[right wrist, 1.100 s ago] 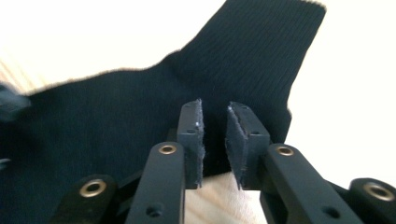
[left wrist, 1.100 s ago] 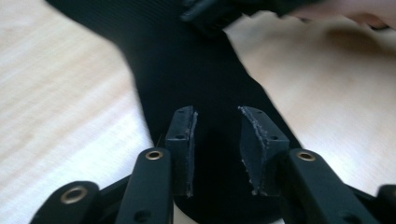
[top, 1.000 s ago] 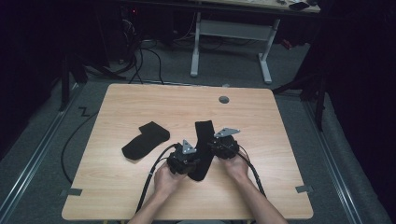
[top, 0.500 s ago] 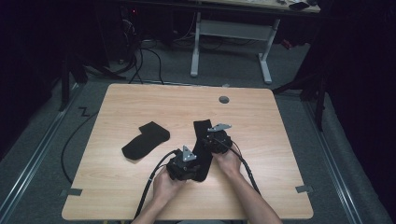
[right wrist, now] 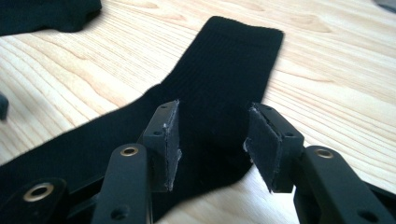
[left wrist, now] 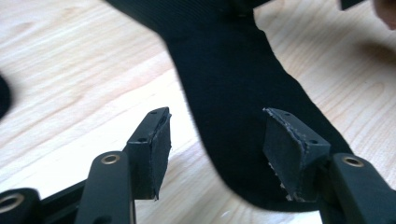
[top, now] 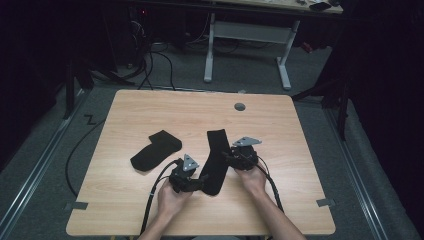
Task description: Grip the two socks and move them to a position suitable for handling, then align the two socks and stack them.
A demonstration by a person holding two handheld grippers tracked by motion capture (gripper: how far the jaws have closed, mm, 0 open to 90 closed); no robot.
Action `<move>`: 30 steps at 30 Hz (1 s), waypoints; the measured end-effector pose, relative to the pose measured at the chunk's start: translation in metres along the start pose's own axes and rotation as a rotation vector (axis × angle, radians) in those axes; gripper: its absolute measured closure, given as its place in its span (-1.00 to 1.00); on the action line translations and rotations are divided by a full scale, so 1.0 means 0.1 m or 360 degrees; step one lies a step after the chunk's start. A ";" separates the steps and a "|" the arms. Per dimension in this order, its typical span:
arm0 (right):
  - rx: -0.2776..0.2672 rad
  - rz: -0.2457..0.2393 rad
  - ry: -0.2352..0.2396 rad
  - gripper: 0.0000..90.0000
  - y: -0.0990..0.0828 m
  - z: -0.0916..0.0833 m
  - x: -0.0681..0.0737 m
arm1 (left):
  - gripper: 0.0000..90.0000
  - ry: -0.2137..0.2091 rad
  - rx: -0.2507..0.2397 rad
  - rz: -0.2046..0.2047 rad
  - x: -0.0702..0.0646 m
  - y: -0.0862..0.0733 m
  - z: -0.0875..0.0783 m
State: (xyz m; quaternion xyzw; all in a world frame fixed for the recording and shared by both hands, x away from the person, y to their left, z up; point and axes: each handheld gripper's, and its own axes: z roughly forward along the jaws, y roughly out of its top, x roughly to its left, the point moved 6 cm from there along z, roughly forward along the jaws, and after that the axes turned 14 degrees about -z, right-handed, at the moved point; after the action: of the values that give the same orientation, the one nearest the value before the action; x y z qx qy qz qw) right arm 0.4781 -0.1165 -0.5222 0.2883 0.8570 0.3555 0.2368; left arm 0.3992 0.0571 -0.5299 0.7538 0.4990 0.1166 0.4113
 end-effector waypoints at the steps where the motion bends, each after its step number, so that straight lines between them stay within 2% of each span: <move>1: -0.0008 0.0009 -0.0004 0.18 -0.02 -0.03 0.00 | -0.09 0.0003 -0.0009 -0.0012 0.04 0.01 -0.02; 11: -0.0032 0.0053 -0.0079 0.16 -0.30 -0.28 -0.10 | 0.00 0.0090 -0.0100 -0.0088 0.29 0.04 -0.15; 15: -0.0031 0.0072 -0.0124 0.16 -0.40 -0.40 -0.15 | 0.00 0.0125 -0.0098 -0.0111 0.38 0.05 -0.19; 20: -0.0003 0.0094 -0.0173 0.15 -0.57 -0.53 -0.20 | -0.02 0.0174 -0.0103 -0.0160 0.52 0.04 -0.24; 26: 0.0017 0.0115 -0.0260 0.16 -0.78 -0.72 -0.31 | -0.09 0.0253 -0.0126 -0.0177 0.69 0.06 -0.33; 30: 0.0079 0.0084 -0.0287 0.18 -0.94 -0.80 -0.39 | -0.11 0.0268 -0.0140 -0.0219 0.80 0.08 -0.39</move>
State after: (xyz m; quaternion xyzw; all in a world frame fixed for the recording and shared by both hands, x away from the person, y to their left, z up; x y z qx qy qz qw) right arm 0.4274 -0.2346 -0.5334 0.3475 0.8328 0.3130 0.2964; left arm 0.4196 0.1435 -0.5184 0.6866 0.5768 0.1726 0.4076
